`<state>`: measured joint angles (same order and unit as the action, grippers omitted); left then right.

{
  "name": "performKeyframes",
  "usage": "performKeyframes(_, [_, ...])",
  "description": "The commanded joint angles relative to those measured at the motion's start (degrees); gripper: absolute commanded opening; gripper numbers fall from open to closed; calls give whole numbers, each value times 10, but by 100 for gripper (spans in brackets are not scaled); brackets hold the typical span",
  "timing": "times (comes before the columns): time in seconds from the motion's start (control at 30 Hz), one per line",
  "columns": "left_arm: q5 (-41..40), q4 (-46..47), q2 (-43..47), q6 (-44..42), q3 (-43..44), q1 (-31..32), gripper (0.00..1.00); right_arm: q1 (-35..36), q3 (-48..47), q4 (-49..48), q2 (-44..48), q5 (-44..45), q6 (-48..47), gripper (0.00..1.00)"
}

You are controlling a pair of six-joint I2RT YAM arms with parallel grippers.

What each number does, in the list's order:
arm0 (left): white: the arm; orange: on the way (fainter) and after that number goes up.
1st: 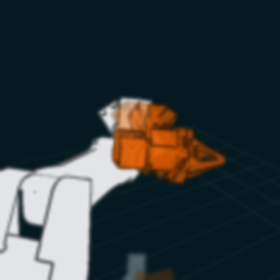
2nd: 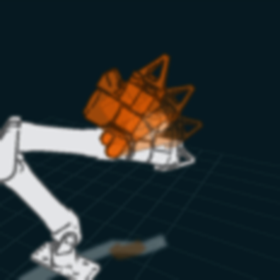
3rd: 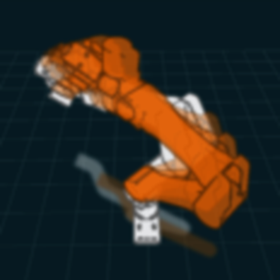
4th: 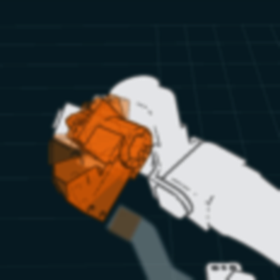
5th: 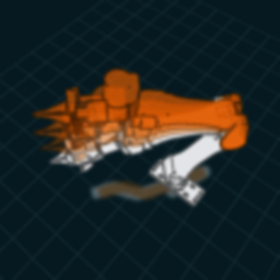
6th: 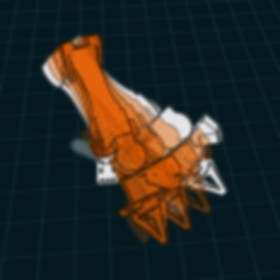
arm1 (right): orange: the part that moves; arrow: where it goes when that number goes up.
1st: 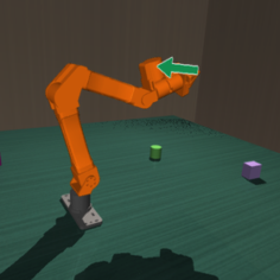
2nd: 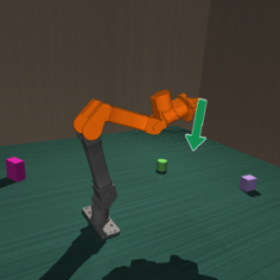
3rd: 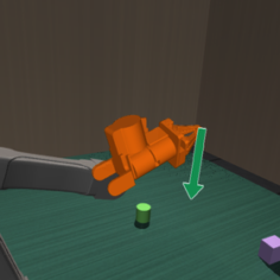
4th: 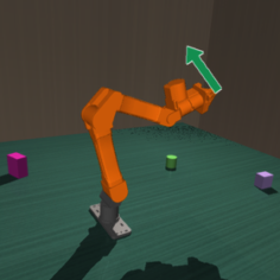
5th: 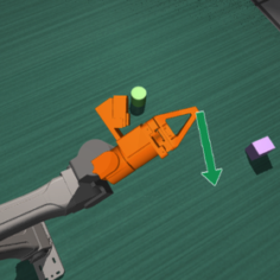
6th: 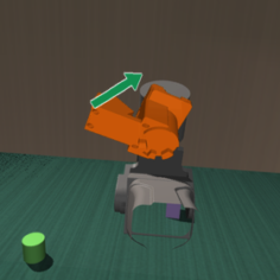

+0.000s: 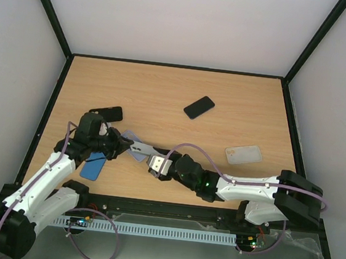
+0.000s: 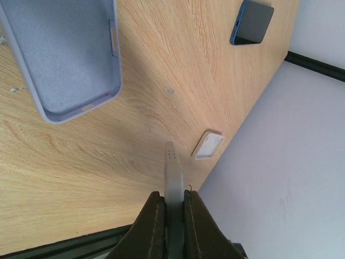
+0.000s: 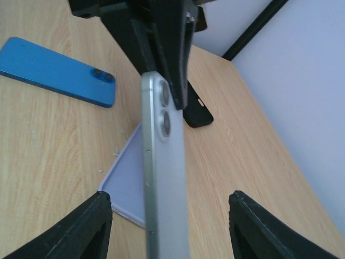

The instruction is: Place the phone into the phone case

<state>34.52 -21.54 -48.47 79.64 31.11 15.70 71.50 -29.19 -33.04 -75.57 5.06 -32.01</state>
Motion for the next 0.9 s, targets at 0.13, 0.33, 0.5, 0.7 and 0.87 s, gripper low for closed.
performKeyframes(0.13, [21,3,20,35,7,-2,2,16,-11,-20,-26,5,-24,52])
performKeyframes(0.33, [14,-2,33,49,12,-2,2,17,-13,-29,-44,38,-57,47])
performKeyframes(0.5, [12,-10,38,51,19,-2,2,17,-17,-52,-57,57,-69,39])
performKeyframes(0.7, [17,-11,46,57,20,-2,2,17,-18,-61,-64,62,-78,19])
performKeyframes(0.87, [12,-9,64,73,16,-2,2,18,-17,-59,-57,60,-76,5])
